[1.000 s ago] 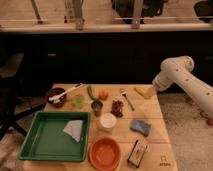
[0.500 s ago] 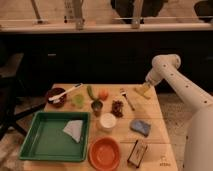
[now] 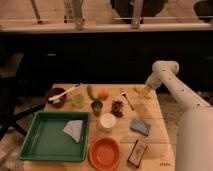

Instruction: Place banana in red bowl

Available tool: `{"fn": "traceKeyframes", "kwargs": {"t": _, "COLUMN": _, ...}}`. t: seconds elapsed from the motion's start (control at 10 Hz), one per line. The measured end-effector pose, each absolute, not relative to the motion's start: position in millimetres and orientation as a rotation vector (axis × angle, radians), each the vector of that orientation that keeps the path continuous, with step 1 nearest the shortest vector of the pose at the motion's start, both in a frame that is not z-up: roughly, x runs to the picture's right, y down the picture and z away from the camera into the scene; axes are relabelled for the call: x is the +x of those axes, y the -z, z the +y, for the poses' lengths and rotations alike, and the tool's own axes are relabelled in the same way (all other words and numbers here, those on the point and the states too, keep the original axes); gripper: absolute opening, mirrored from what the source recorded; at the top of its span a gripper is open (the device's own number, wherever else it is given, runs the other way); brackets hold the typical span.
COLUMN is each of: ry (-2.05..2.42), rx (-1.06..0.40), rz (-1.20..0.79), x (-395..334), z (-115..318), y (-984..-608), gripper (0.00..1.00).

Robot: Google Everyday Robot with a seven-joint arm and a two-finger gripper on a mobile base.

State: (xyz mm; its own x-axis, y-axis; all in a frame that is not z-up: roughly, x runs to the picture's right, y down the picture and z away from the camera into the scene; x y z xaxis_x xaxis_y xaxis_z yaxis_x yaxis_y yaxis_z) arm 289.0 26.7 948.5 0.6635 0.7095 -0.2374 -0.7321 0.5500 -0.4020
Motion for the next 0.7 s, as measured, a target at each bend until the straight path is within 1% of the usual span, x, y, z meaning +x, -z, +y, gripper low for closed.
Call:
{"fn": "traceKeyframes", "kwargs": {"t": 0.3, "ry": -0.864, "rx": -0.506, "rz": 0.038, "x": 297, "z": 32, "y": -957, "gripper": 0.80}}
{"fn": "traceKeyframes", "kwargs": {"t": 0.7, "ry": -0.852, "rx": -0.520, "rz": 0.026, "x": 302, "z": 25, "y": -966, "gripper": 0.80}}
